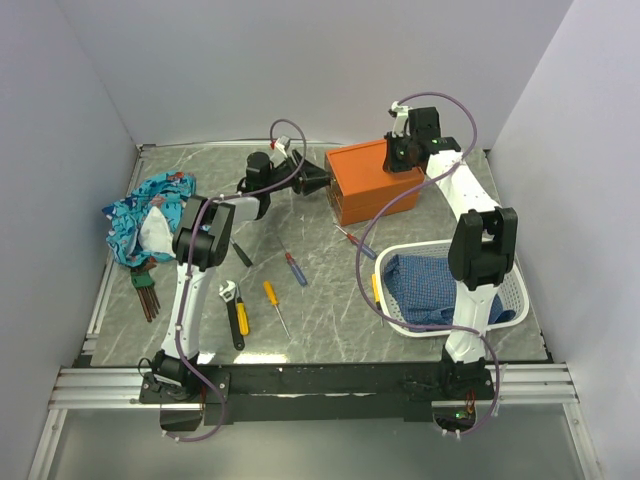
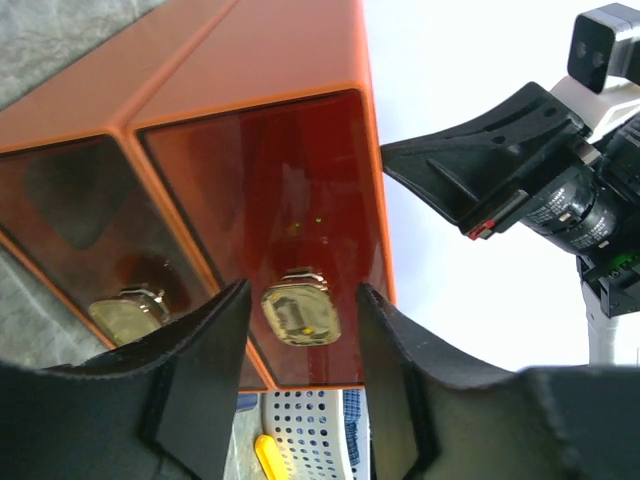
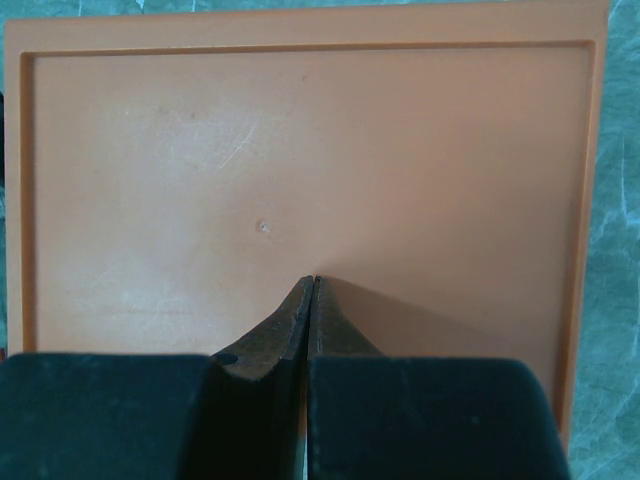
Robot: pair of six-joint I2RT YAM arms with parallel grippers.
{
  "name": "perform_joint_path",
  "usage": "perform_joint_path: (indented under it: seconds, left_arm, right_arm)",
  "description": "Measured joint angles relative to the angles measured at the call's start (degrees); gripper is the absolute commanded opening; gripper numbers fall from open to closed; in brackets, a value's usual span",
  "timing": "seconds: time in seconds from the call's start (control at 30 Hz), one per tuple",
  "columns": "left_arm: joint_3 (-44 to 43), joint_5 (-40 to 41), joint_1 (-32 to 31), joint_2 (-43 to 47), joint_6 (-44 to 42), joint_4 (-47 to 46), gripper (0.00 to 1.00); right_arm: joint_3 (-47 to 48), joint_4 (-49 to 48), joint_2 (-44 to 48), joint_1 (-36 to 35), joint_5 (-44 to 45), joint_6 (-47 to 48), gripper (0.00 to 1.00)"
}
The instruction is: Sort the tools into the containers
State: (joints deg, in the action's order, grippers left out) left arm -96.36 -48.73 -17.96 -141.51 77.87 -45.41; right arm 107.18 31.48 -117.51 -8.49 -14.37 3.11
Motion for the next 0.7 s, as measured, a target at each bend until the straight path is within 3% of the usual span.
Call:
perform_joint_path:
  seconds: [0.23,0.27,0.37,0.7]
  left_arm:
    - [-0.5,-0.5,-0.1,-0.3,0.6,0.2,0.24]
    - [-0.5,-0.5,-0.1,-0.3,0.5,0.2,0.15]
    - [-0.5,-0.5,0.0,-0.3,0.6,0.3,0.01]
    - [4.5,-3.1,3.0,3.2,-0.9,1.9,0.01]
  right_arm:
    - [0.0,0.0,0.0,0.0,-0.1,0.7,0.0]
    - [0.0,0.0,0.0,0.0,-0.2,0.9,0.0]
    - [0.0,0.0,0.0,0.0,-0.3,1.2,0.0]
    - [0.0,0.0,0.0,-0.2,-0.2,2.4,0.0]
